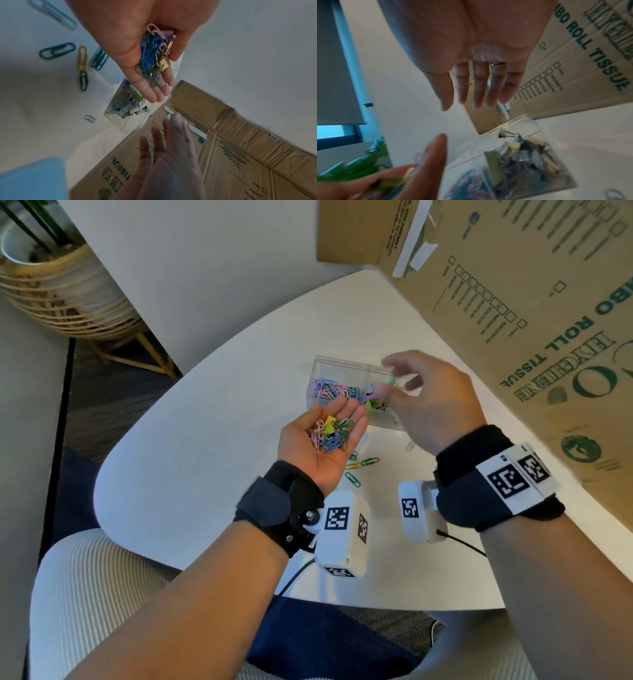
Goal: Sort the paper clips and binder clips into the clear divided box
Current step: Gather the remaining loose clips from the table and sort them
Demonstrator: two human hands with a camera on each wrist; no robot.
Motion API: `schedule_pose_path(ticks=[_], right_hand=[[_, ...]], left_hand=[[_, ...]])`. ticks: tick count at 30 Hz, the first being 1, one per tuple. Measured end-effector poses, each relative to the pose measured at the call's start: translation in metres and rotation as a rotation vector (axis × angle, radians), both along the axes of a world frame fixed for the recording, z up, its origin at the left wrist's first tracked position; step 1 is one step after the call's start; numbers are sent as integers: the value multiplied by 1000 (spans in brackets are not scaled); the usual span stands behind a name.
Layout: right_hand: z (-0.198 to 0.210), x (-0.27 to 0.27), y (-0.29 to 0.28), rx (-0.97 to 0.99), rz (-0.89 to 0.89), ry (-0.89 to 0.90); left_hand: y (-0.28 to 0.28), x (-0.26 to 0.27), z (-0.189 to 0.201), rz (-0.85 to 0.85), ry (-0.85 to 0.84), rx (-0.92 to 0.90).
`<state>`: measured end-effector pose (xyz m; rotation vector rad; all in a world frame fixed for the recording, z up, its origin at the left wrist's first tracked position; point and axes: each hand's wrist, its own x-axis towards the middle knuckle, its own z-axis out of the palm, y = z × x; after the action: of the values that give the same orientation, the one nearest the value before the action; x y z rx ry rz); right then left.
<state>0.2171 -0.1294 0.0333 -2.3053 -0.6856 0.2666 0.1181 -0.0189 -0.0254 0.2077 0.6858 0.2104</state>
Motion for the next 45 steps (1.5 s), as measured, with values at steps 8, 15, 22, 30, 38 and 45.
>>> schedule_pose_path(ticks=[8, 15, 22, 30, 38, 45], right_hand=[[-2, -40, 13, -136, 310, -52], [1, -41, 16, -117, 269, -113], [-7, -33, 0, 271, 62, 151], [-2, 15, -5, 252, -195, -13], [-8, 8, 2, 52, -53, -25], [-10, -24, 16, -250, 288, -88]], left_hand=[[-5, -1, 4, -32, 2, 6], [-1, 3, 10, -49, -34, 28], [-5, 0, 1, -19, 0, 46], [-6, -1, 3, -32, -15, 4], [-6, -1, 3, -33, -12, 18], [-12, 2, 6, -60, -43, 49]])
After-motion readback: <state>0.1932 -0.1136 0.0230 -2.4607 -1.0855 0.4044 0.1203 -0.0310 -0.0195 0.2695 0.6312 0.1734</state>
